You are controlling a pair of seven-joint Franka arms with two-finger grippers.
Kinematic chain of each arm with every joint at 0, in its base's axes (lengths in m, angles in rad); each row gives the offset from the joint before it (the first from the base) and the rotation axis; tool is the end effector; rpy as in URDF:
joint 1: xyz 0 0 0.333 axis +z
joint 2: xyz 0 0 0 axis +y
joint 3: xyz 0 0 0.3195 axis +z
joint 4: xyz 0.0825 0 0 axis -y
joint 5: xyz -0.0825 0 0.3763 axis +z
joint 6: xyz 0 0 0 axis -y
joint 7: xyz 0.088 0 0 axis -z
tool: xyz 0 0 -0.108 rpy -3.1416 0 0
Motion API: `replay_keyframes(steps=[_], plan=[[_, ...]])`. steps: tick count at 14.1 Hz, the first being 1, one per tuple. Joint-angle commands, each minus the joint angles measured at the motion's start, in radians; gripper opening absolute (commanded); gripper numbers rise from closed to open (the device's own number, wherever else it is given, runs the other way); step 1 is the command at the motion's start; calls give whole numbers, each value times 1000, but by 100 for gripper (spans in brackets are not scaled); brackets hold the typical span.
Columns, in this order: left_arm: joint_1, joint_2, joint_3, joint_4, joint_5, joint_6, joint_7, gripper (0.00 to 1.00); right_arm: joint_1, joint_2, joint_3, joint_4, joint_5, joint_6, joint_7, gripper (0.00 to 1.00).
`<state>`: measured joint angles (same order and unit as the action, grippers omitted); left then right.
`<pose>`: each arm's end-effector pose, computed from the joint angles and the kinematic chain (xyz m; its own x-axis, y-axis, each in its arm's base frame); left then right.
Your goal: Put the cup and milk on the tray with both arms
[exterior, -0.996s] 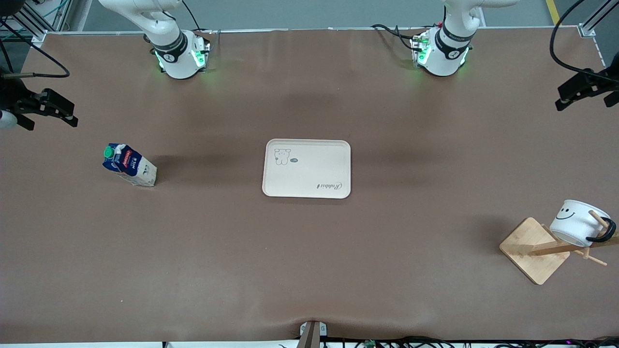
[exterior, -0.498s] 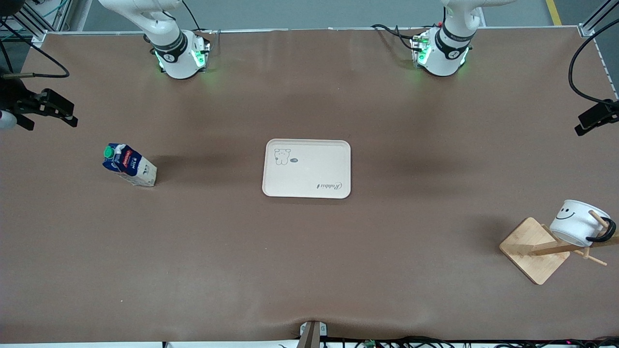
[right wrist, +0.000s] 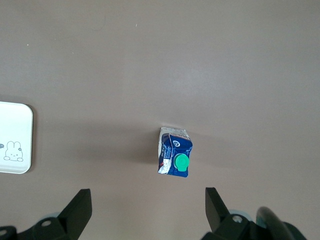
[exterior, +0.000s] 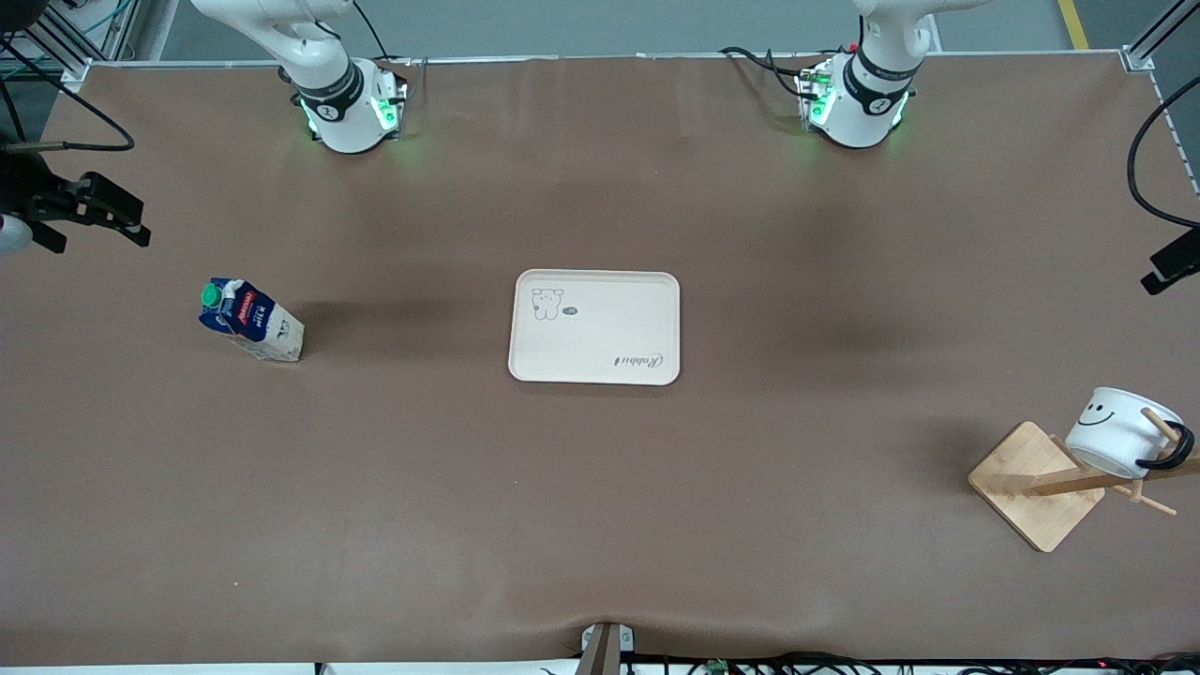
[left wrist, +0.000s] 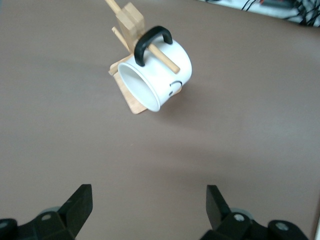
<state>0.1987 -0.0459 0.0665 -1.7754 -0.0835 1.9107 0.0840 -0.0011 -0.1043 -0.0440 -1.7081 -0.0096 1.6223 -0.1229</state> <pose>0.5403 0.1412 0.5878 0.9613 0.2037 0.1854 0.1938 -0.9785 0.0701 0.5170 -0.0255 0.6230 0.9968 0.0784 0.0176 0.0783 -0.9969 0.0072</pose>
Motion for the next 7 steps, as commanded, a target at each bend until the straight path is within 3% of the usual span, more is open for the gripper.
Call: replay_keyframes(steps=[1, 3, 7], plan=[[59, -20, -4, -94, -106, 118, 111, 100, -8, 6, 3, 2, -13, -15, -4, 100], [61, -17, -4, -146, -142, 189, 115, 100, -8, 5, 1, -2, -13, -16, -4, 100], [85, -3, -5, -213, -333, 338, 158, 100, -11, 18, 1, 27, -13, -10, -3, 100]])
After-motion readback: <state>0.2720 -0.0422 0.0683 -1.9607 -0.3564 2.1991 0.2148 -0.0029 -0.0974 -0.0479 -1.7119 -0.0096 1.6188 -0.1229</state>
